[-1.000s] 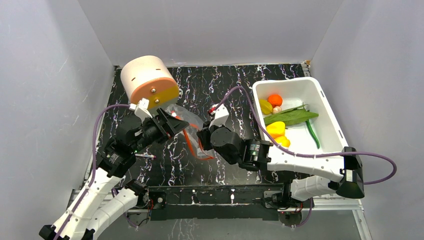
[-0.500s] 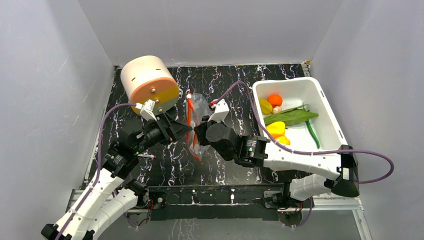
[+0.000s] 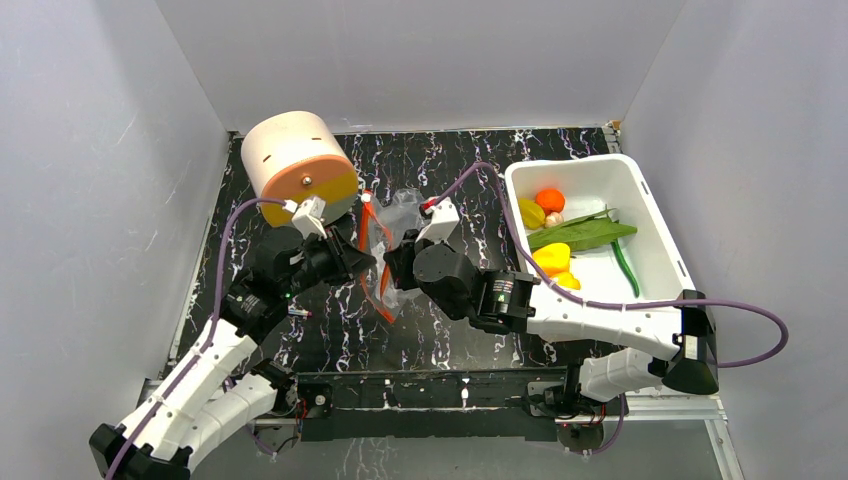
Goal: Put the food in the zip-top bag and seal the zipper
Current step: Open the zipper of the food storage bag.
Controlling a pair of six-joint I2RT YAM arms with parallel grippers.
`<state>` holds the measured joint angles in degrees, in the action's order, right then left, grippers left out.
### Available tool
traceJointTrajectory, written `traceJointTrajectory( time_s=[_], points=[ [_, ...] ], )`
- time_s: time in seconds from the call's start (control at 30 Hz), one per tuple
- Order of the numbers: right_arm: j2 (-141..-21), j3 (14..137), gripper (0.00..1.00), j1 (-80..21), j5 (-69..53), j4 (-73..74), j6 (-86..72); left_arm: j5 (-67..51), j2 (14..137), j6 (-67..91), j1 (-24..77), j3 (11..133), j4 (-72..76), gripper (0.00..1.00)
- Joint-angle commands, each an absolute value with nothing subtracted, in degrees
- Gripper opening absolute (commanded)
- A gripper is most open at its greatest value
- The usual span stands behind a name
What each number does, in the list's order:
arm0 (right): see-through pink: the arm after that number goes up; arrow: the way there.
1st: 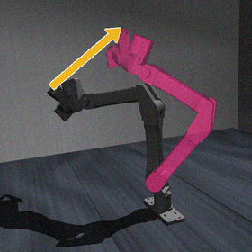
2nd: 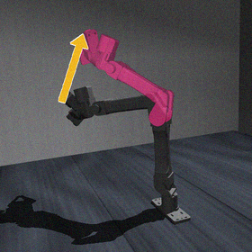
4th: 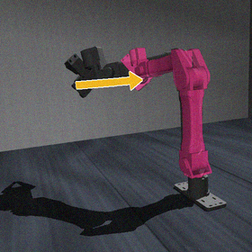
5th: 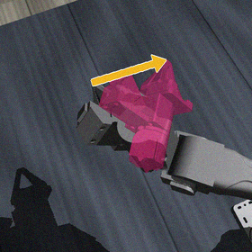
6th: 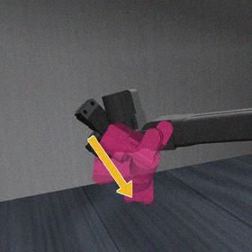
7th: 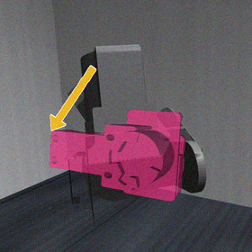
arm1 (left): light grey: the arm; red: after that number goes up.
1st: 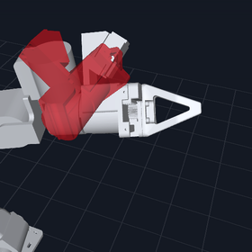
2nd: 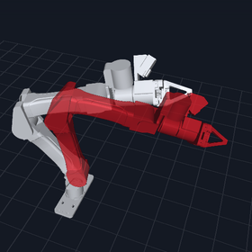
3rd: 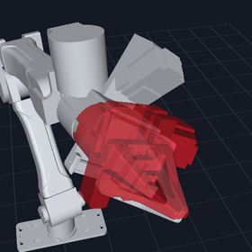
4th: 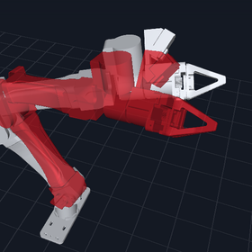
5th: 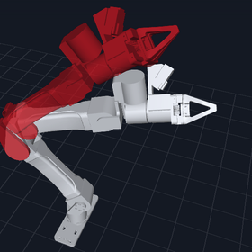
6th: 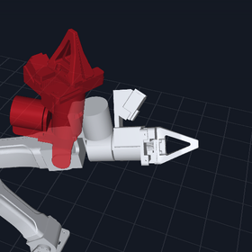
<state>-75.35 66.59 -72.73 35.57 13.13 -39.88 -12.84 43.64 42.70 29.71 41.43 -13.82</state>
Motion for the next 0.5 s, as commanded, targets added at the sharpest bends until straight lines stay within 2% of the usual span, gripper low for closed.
traceJointTrajectory(
  time_s=[0.0,0.23,0.33,0.47],
  points=[
    [-74.77,66.54,0.00,-72.66,37.42,13.02,-40.71,-9.54,42.43,38.41,29.49,44.49,-14.66,0.01],
    [-73.05,63.57,0.00,-67.03,39.88,23.89,-43.33,0.77,39.82,33.36,29.53,46.65,-19.99,0.00],
    [-68.98,59.39,0.00,-65.32,40.05,23.45,-44.66,5.73,39.06,32.07,29.49,46.72,-21.85,0.00],
    [-68.13,56.90,0.00,-65.04,38.24,22.06,-45.85,5.67,39.10,30.21,29.53,46.31,-21.34,0.00]
  ],
)
